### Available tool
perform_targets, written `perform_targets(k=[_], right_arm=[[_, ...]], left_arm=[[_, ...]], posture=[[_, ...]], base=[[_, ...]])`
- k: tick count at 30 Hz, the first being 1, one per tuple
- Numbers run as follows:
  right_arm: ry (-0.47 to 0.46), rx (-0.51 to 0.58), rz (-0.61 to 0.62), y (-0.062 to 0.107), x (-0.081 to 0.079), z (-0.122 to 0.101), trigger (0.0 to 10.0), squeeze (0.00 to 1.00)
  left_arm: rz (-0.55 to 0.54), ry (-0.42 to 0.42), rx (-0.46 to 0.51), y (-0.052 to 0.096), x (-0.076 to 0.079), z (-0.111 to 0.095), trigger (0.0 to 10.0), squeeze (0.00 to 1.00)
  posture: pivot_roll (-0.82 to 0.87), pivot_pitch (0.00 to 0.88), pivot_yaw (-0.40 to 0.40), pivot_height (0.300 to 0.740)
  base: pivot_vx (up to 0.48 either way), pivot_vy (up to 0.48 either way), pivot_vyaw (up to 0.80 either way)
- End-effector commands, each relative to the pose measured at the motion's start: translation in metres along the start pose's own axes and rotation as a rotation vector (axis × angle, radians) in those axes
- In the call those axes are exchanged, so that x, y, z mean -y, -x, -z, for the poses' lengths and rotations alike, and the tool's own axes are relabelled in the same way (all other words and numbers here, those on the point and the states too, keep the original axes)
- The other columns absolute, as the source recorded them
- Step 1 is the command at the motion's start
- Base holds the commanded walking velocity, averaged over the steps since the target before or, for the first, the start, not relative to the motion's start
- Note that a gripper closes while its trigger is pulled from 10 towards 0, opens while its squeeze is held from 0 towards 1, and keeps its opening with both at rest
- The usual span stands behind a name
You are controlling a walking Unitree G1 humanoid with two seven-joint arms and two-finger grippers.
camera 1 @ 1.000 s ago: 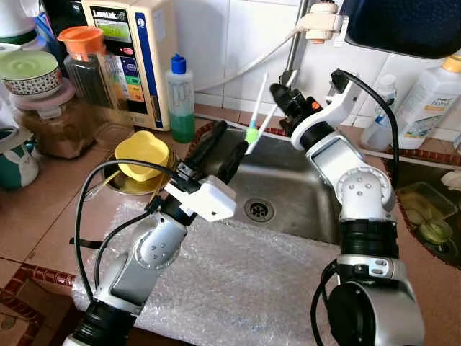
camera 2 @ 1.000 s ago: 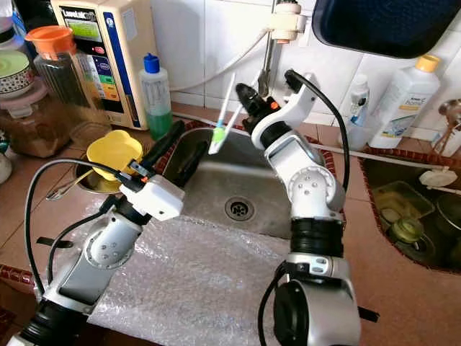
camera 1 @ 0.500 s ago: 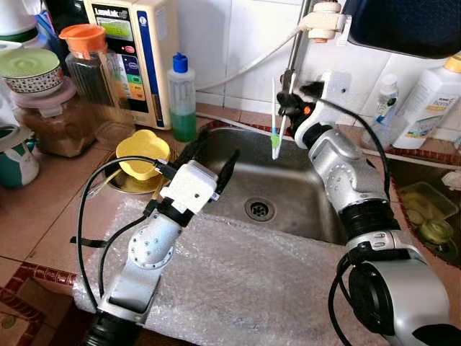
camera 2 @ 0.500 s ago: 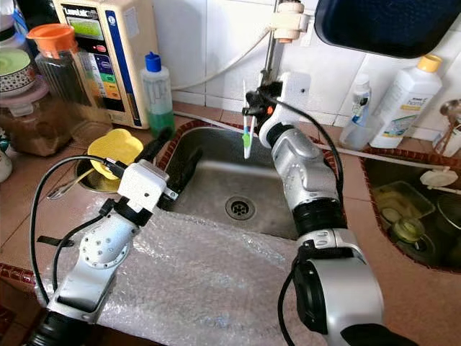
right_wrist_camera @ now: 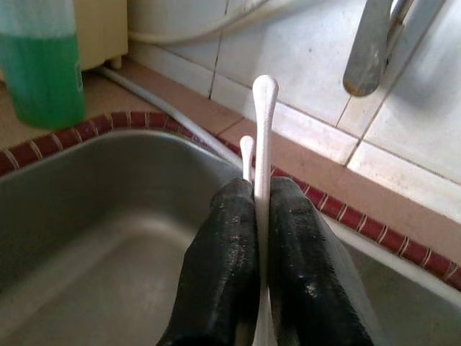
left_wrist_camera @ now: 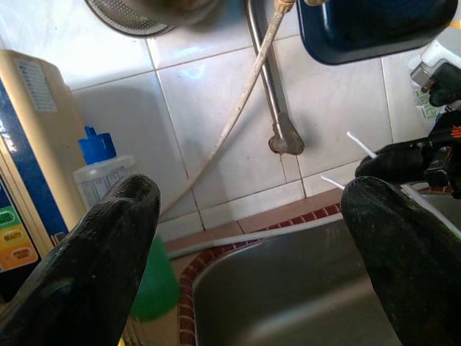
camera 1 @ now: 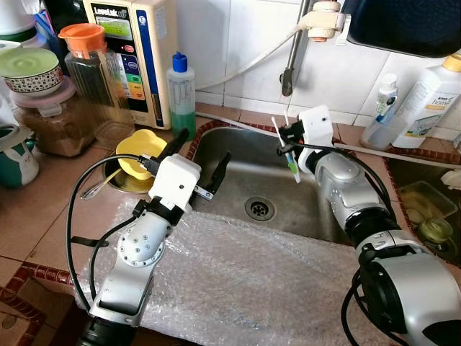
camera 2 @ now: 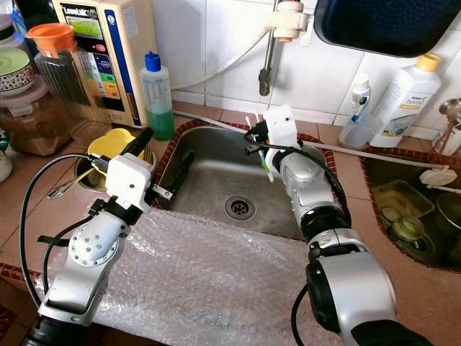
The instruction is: Kitchen organization
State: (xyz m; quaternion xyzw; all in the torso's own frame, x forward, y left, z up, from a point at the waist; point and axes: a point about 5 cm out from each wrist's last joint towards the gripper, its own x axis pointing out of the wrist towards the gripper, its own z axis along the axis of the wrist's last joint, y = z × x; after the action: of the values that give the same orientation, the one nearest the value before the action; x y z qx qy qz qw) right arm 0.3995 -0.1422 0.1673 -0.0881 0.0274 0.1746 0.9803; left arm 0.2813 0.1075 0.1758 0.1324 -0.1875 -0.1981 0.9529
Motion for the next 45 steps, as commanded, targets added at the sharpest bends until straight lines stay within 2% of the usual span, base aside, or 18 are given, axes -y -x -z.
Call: perform_targets(k=[1, 16, 20, 24, 27, 29, 30, 31, 36, 38, 41, 42, 43, 44, 45], right_arm=[[0.007, 0.007, 0.003, 0.001, 0.004, -0.001, 10.0, 1.0], [0.006, -0.013, -0.032, -0.001, 0.001, 0.001, 10.0, 1.0], [-0.019, 0.02, -0.052, -0.002, -0.002, -0.004, 10.0, 1.0], [-0.1, 0.114, -0.151, -0.002, -0.012, -0.017, 10.0, 1.0], [-0.11, 0.157, -0.208, 0.001, -0.018, -0.021, 10.0, 1.0], [-0.13, 0.189, -0.258, 0.009, -0.026, -0.024, 10.0, 1.0], [-0.136, 0.202, -0.283, 0.014, -0.03, -0.025, 10.0, 1.0], [-0.122, 0.209, -0.291, 0.018, -0.032, -0.024, 10.0, 1.0], [-0.126, 0.218, -0.318, 0.029, -0.036, -0.025, 10.0, 1.0], [-0.127, 0.226, -0.337, 0.039, -0.038, -0.031, 10.0, 1.0], [-0.13, 0.227, -0.345, 0.044, -0.04, -0.034, 10.0, 1.0], [-0.128, 0.226, -0.348, 0.047, -0.04, -0.036, 10.0, 1.0], [-0.125, 0.223, -0.35, 0.049, -0.041, -0.036, 10.0, 1.0], [-0.121, 0.22, -0.354, 0.051, -0.042, -0.037, 10.0, 1.0], [-0.117, 0.216, -0.357, 0.053, -0.042, -0.036, 10.0, 1.0]], left_arm=[[0.004, -0.006, 0.01, 0.0, 0.0, -0.004, 10.0, 1.0], [-0.029, -0.022, -0.058, 0.002, -0.002, 0.002, 10.0, 1.0], [-0.081, -0.046, -0.101, 0.004, -0.008, 0.008, 10.0, 1.0], [-0.205, -0.075, -0.16, 0.004, -0.026, 0.016, 10.0, 1.0], [-0.244, -0.071, -0.166, 0.004, -0.032, 0.016, 10.0, 1.0], [-0.306, -0.074, -0.179, 0.005, -0.039, 0.017, 10.0, 1.0], [-0.373, -0.064, -0.199, 0.008, -0.046, 0.019, 10.0, 1.0], [-0.425, -0.047, -0.213, 0.01, -0.052, 0.021, 10.0, 1.0], [-0.493, -0.044, -0.242, 0.017, -0.06, 0.025, 10.0, 1.0], [-0.565, -0.046, -0.264, 0.022, -0.068, 0.027, 10.0, 1.0], [-0.608, -0.044, -0.274, 0.024, -0.073, 0.027, 10.0, 1.0], [-0.638, -0.028, -0.285, 0.026, -0.076, 0.028, 10.0, 0.93], [-0.668, -0.009, -0.297, 0.028, -0.078, 0.03, 10.0, 0.45], [-0.693, 0.01, -0.307, 0.03, -0.081, 0.031, 10.0, 0.35], [-0.706, 0.02, -0.314, 0.032, -0.082, 0.032, 10.0, 0.37]], posture=[[0.09, 0.032, -0.054, 0.74], [0.1, 0.025, -0.066, 0.74], [0.11, 0.025, -0.069, 0.74], [0.1, 0.028, -0.077, 0.74], [0.09, 0.032, -0.079, 0.74], [0.09, 0.035, -0.078, 0.74], [0.09, 0.036, -0.078, 0.74], [0.09, 0.036, -0.078, 0.74], [0.08, 0.037, -0.077, 0.74], [0.07, 0.037, -0.073, 0.74], [0.07, 0.036, -0.07, 0.74], [0.07, 0.037, -0.067, 0.74], [0.07, 0.035, -0.068, 0.74], [0.07, 0.035, -0.067, 0.74], [0.07, 0.034, -0.068, 0.74]], base=[[0.0, 0.0, 0.0], [0.0, 0.0, 0.0], [0.0, 0.0, 0.0], [0.0, 0.0, 0.0], [0.0, 0.0, 0.0], [0.0, 0.0, 0.0], [0.0, 0.0, 0.0], [0.0, 0.0, 0.0], [0.0, 0.0, 0.0], [0.0, 0.0, 0.0], [0.0, 0.0, 0.0], [0.0, 0.0, 0.0], [0.0, 0.0, 0.0], [0.0, 0.0, 0.0], [0.0, 0.0, 0.0]])
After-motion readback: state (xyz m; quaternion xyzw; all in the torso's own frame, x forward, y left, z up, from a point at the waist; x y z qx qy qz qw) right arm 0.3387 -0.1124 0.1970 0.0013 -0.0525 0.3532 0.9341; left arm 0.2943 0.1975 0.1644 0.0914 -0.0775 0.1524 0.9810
